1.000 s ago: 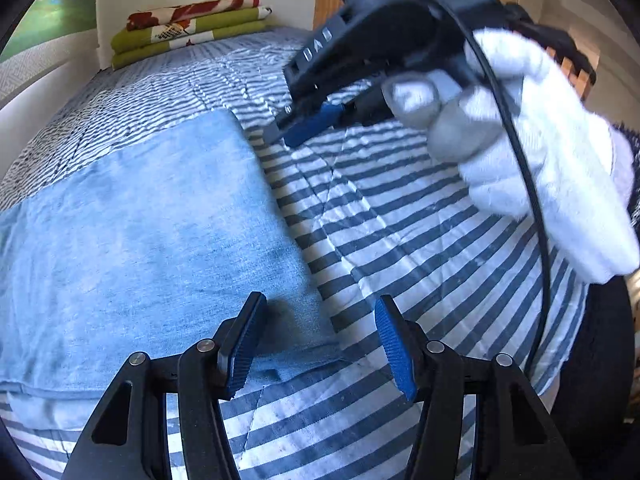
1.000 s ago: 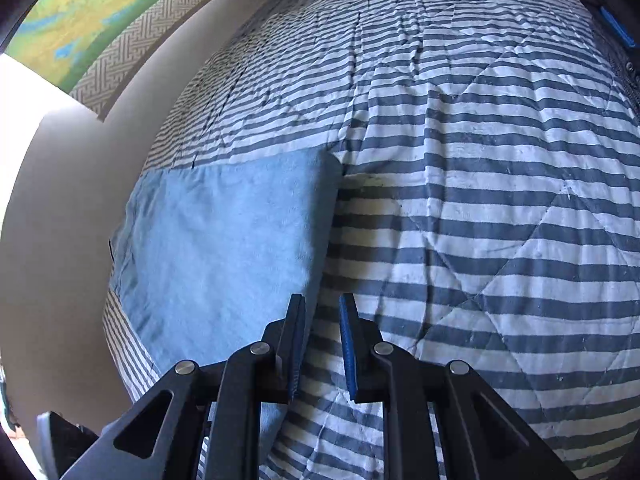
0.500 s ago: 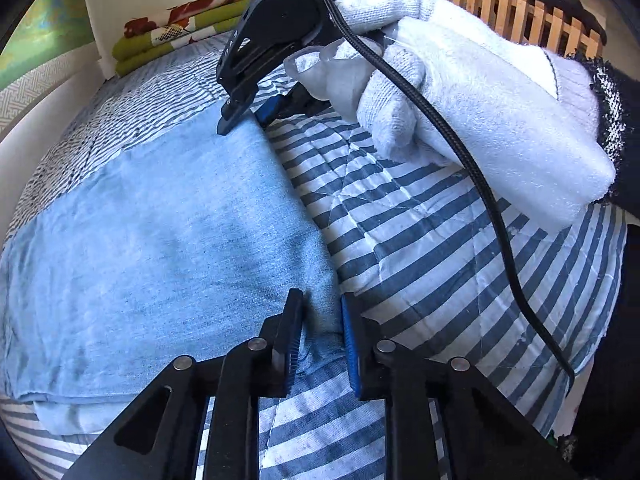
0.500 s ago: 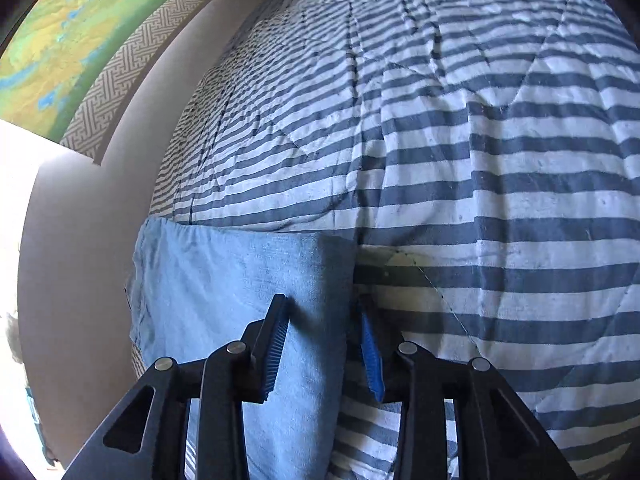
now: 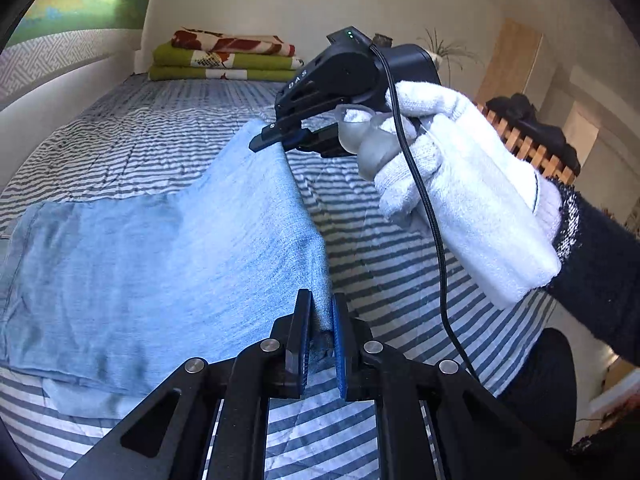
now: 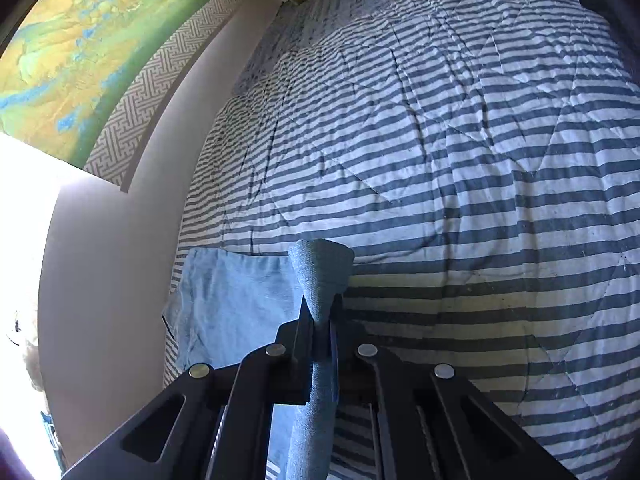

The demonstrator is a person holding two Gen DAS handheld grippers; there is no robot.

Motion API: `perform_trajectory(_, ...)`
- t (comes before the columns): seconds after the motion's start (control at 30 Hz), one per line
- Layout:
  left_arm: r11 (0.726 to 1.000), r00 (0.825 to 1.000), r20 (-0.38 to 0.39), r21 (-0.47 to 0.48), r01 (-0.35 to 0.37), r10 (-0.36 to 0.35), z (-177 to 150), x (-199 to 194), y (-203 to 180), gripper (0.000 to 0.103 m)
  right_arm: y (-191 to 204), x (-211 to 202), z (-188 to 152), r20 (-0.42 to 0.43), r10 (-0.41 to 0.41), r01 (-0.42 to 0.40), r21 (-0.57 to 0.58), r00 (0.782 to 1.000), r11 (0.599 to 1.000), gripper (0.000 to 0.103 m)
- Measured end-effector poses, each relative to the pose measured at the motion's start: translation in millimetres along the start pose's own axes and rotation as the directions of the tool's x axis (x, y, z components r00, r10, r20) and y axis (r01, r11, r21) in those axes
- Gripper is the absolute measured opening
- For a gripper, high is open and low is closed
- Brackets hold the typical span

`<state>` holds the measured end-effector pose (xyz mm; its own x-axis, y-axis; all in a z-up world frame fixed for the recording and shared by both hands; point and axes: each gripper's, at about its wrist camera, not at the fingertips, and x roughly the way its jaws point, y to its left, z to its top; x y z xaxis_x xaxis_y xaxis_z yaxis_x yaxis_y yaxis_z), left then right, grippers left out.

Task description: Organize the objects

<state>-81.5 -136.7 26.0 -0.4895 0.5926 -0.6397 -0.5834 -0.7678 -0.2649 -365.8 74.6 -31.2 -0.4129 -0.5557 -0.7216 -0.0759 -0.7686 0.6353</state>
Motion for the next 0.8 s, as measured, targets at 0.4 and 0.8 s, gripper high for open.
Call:
perform_trajectory(0.4, 0.942, 0.963, 0.256, -0.337, 0.008, 0.084, 8.6, -127.0, 200.1, 0.009, 160.5, 78.1, 19.3, -0.008, -0.032, 0.03, -0.143, 0.999, 0.989, 0.005)
perform_trajectory(0.8, 0.746, 0.914, 0.241, -0.659, -0.092, 0.326, -44.2, -169.6, 405.2, 0.009, 281.8, 250.8, 18.6, -0.112, -0.081, 0.048, -0.268, 0.99, 0.962, 0.005)
